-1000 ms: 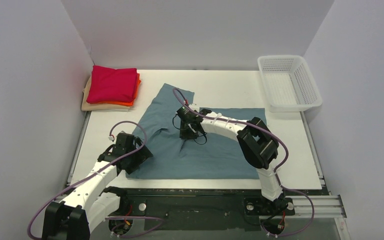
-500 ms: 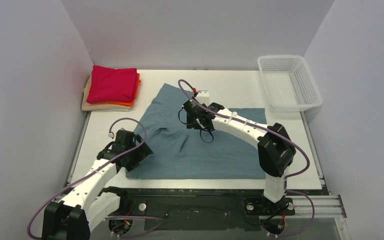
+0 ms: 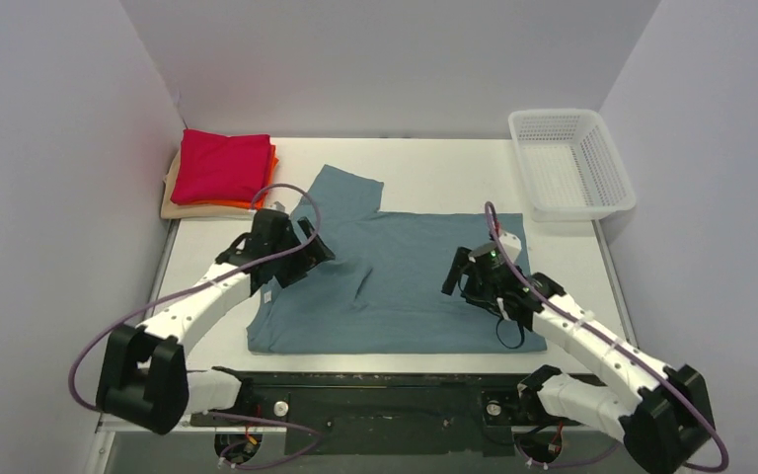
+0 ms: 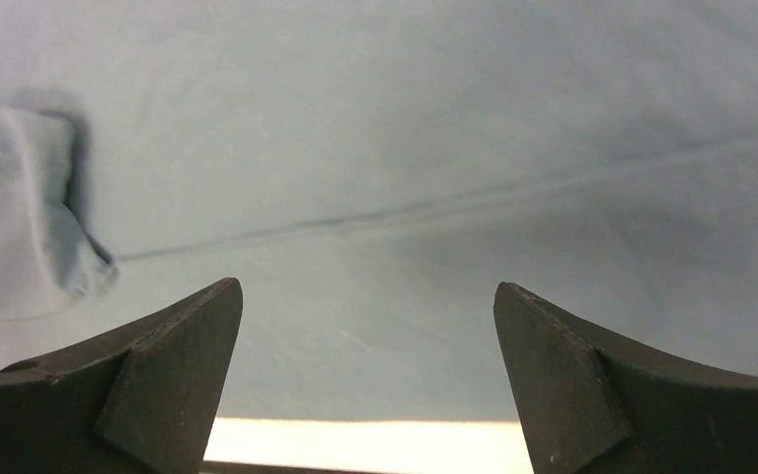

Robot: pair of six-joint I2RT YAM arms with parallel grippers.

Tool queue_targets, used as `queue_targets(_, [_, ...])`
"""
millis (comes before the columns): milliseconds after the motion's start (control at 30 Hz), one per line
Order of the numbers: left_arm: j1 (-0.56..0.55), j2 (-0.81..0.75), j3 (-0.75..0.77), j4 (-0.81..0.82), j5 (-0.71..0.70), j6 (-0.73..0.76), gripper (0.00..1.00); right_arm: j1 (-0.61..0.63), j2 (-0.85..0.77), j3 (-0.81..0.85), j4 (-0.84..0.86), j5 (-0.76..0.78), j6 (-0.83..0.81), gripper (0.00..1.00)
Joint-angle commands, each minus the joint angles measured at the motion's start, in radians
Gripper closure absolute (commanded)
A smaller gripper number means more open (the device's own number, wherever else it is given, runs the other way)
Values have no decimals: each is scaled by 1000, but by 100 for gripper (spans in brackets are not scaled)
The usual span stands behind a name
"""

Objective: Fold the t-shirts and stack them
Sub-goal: Fold the flattened tshirt in 1/3 of the way

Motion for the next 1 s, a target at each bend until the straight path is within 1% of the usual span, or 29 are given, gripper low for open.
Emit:
queue_targets(0, [-59, 146, 109, 131, 25, 32, 4, -46, -164, -116, -143, 15, 55, 6])
queue_targets(100, [-75, 261, 187, 146, -7, 44, 4, -85, -267, -192, -204, 28, 73, 6])
queue_targets(233, [-73, 375, 259, 161, -95, 71, 4, -146, -328, -264, -219, 12, 89, 6])
queue_targets(267, [-67, 421, 276, 152, -115, 78, 4, -158, -331, -269, -226, 3, 87, 6])
queue_targets(333, [-51, 498, 334, 74, -167, 107, 4, -186, -337, -263, -241, -3, 74, 6])
queue_targets(400, [-23, 563, 383, 38, -168, 129, 4, -212, -337, -249, -262, 3, 52, 6])
queue_targets(533, [53, 600, 403, 53, -179, 146, 4, -273, -333, -212, -288, 12, 2, 6])
queue_targets(633, [115, 591, 427, 68, -134, 141, 4, -301, -309, -159, -287, 15, -38, 6])
queue_targets(700, [130, 571, 449, 73, -103, 148, 4, -313, -287, -127, -277, 24, -66, 6])
queue_targets(767, [131, 546, 475, 91, -88, 170, 4, -317, -261, -59, -252, 43, -89, 6])
queue_targets(833, [132, 532, 519, 107, -35, 199, 4, -321, -221, -4, -208, 69, -111, 5])
queue_targets(967, [132, 583, 665, 114, 0, 255, 4, -340, -66, 125, -121, 111, -135, 0])
